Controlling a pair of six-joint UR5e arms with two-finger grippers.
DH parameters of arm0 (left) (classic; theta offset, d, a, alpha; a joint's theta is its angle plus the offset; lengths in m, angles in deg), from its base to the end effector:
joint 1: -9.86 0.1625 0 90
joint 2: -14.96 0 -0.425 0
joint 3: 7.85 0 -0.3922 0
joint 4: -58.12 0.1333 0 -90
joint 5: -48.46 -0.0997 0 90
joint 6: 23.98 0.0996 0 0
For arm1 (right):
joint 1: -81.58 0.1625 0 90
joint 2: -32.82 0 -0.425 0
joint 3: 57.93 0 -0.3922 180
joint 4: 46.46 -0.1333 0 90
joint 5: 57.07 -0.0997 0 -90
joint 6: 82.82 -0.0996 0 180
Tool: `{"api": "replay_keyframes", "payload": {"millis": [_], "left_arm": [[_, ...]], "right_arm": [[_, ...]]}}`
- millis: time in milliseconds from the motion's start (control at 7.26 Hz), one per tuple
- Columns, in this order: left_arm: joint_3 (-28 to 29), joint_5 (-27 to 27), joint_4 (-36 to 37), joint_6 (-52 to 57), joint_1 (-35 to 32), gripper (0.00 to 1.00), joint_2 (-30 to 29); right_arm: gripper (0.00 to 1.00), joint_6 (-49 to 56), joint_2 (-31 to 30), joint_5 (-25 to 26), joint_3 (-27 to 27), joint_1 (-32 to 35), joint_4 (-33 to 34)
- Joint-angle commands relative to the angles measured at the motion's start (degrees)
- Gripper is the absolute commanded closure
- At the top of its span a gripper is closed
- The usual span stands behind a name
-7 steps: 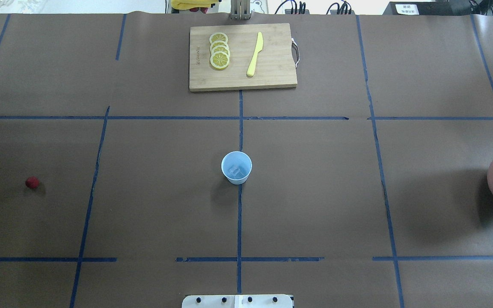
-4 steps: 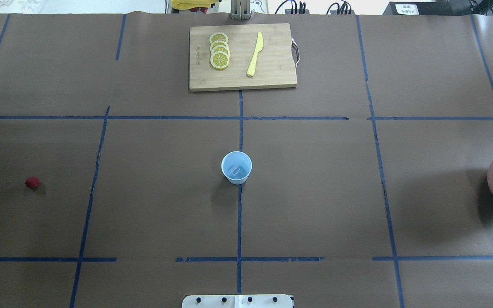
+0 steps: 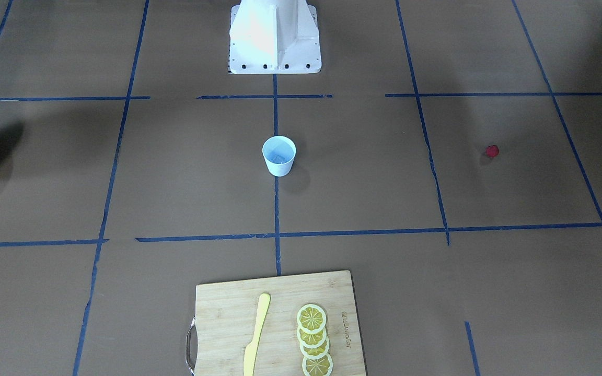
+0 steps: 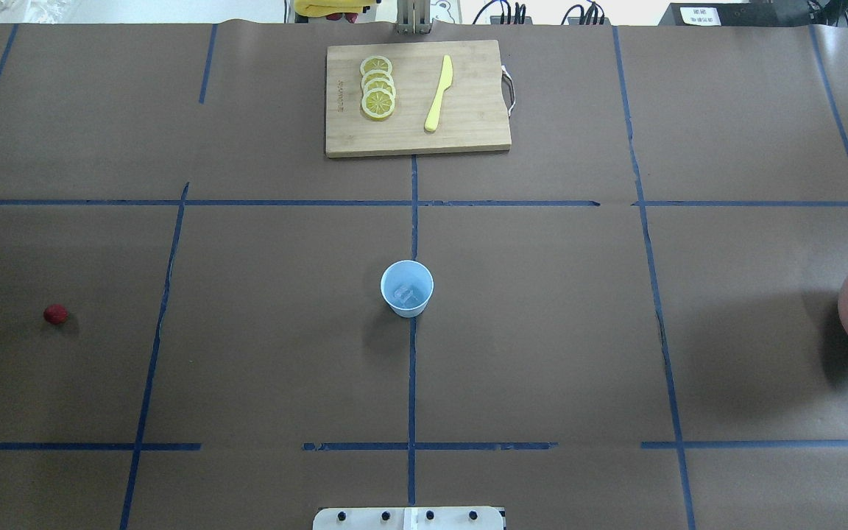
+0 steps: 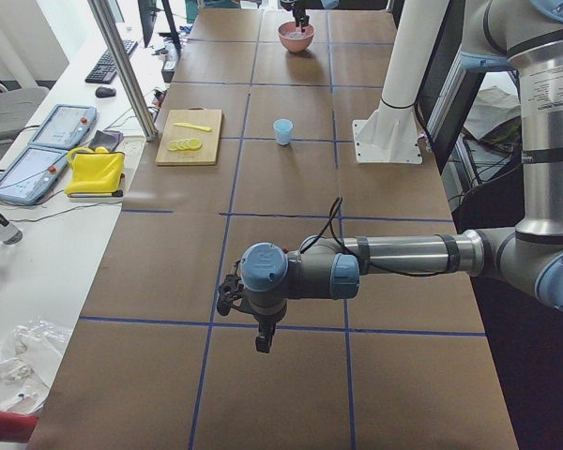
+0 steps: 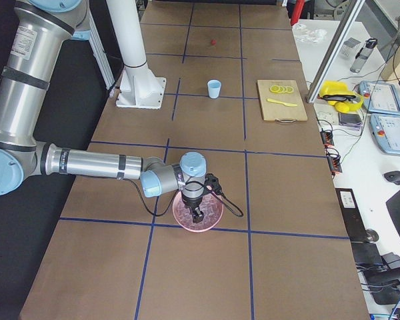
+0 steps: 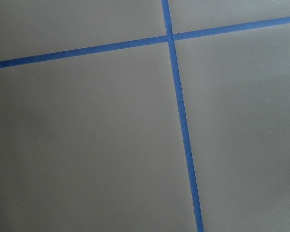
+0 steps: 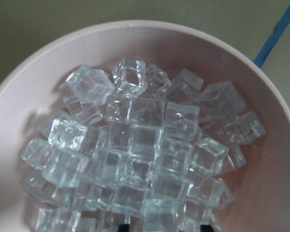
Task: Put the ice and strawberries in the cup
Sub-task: 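Grasp a third ice cube from the pink bowl with the right gripper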
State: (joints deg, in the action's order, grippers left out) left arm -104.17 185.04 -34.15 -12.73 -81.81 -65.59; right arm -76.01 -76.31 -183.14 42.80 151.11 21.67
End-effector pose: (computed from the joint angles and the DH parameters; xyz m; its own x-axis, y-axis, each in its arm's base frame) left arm -0.0732 -0.4185 0.6731 0.6792 0.1647 -0.7152 -0.1054 0.9863 0.1270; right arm -0.0575 -0.3675 0.6764 0.6640 -0.5163 0.5409 0.4218 0.8559 0.2992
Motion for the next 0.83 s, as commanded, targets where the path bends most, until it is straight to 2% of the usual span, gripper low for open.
{"api": "replay_keyframes", "payload": {"millis": [0,413,551,689], "left_arm": [[-0.01,0.0,-0.01,0.0,0.0,0.0,0.04],[-0.01,0.0,-0.01,0.0,0.0,0.0,0.04],[-0.01,0.0,-0.01,0.0,0.0,0.0,0.04],[-0.01,0.17,0.16,0.0,0.0,0.0,0.04]], "right_arm": [[1.0,0.14,0.23,-0.32,0.34,-0.01,0.08],[1.0,-0.91,0.94,-1.2,4.18,0.08,1.47],[0.99,-3.18,1.72,-0.94,6.29,0.08,4.62],[1.0,-10.16,2.16,-1.63,6.31,0.17,4.74]]}}
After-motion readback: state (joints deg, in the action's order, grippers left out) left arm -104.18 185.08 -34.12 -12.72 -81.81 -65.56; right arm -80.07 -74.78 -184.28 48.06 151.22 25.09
